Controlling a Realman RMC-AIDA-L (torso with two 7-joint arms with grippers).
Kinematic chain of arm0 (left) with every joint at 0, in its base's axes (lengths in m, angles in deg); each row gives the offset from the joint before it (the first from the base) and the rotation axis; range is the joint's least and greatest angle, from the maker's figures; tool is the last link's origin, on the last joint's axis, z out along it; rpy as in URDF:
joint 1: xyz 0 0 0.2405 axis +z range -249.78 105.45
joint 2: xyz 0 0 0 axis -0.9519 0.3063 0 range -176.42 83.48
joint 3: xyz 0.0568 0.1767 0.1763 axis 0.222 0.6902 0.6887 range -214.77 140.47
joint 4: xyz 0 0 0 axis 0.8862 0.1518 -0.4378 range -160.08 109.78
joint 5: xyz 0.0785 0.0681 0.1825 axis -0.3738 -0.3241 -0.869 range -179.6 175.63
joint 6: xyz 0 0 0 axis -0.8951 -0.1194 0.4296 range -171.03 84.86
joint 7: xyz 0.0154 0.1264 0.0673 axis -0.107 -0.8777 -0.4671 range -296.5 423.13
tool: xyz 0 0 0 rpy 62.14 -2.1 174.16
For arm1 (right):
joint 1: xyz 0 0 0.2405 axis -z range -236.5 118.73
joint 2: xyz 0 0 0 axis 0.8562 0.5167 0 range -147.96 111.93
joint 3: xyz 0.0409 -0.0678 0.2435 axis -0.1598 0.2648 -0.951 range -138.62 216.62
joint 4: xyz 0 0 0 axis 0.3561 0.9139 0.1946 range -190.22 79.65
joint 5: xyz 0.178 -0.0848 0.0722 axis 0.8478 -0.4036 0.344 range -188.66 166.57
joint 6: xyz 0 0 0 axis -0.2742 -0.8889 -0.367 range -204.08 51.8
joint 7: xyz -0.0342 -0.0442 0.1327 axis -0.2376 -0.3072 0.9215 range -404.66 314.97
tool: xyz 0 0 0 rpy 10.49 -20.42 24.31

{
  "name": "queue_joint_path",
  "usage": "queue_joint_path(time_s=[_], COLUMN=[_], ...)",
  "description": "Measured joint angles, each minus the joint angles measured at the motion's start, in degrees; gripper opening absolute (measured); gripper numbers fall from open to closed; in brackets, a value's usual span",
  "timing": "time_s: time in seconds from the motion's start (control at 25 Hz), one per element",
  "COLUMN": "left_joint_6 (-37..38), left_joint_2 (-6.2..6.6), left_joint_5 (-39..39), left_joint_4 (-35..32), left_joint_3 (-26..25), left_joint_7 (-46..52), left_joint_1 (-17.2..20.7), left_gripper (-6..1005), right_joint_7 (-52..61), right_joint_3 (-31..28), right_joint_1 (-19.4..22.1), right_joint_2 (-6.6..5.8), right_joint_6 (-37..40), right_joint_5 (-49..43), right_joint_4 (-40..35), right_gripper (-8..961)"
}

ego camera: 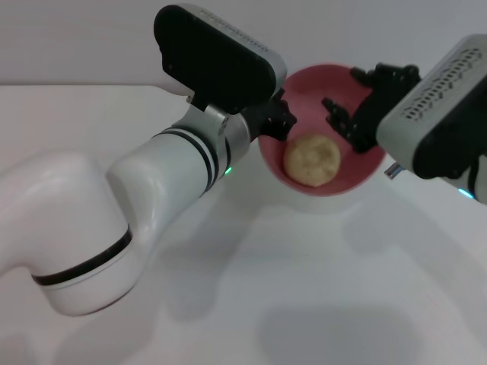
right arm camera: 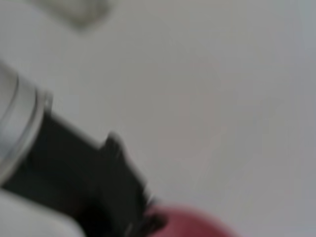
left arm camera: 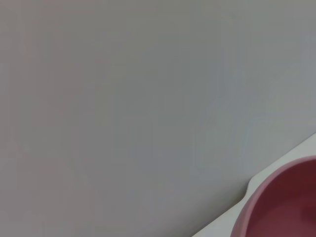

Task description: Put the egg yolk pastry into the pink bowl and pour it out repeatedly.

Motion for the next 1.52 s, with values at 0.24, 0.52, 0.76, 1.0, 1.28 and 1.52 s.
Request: queue_joint_path(time_s=[0.24, 0.52, 0.76, 1.0, 1.28, 1.52], left_joint_6=[2.7, 14.0, 20.4, 15.4, -9.0, -23.1], left_joint_2=[-0.15, -0.38, -0.62, -0.83, -0.82, -0.88], left_joint_5=[-0.3, -2.3, -4.1, -9.3, -25.1, -38.9], left_joint_4=[4.4, 9.4, 11.0, 8.8, 4.4, 6.3], left_joint_3=[-2.3, -7.8, -12.6, -14.0, -5.9, 6.4], left_joint_7=[0.1, 0.6, 0.8, 0.8, 3.0, 7.0], left_joint_1=[-1.2, -1.7, -2.0, -3.9, -10.8, -13.5], left_gripper=[0, -1, -2, -1, 0, -1], right_joint_7=[-10.7, -22.4, -35.1, -38.5, -38.7, -38.8], right_joint_3=[5.2, 12.5, 19.4, 21.8, 22.6, 23.2], right_joint_1=[12.1, 21.0, 19.5, 19.7, 19.4, 19.2], right_joint_2=[0.12, 0.18, -0.22, -0.35, -0.25, -0.17], right_joint_6=[16.8, 45.0, 91.1, 103.6, 100.4, 98.5], right_joint_5=[0.0, -0.1, 2.1, 6.9, 8.2, 8.4], right_joint_4=[7.3, 0.5, -21.6, -24.5, -25.0, -25.0], right_gripper=[419, 376, 63, -2, -3, -3])
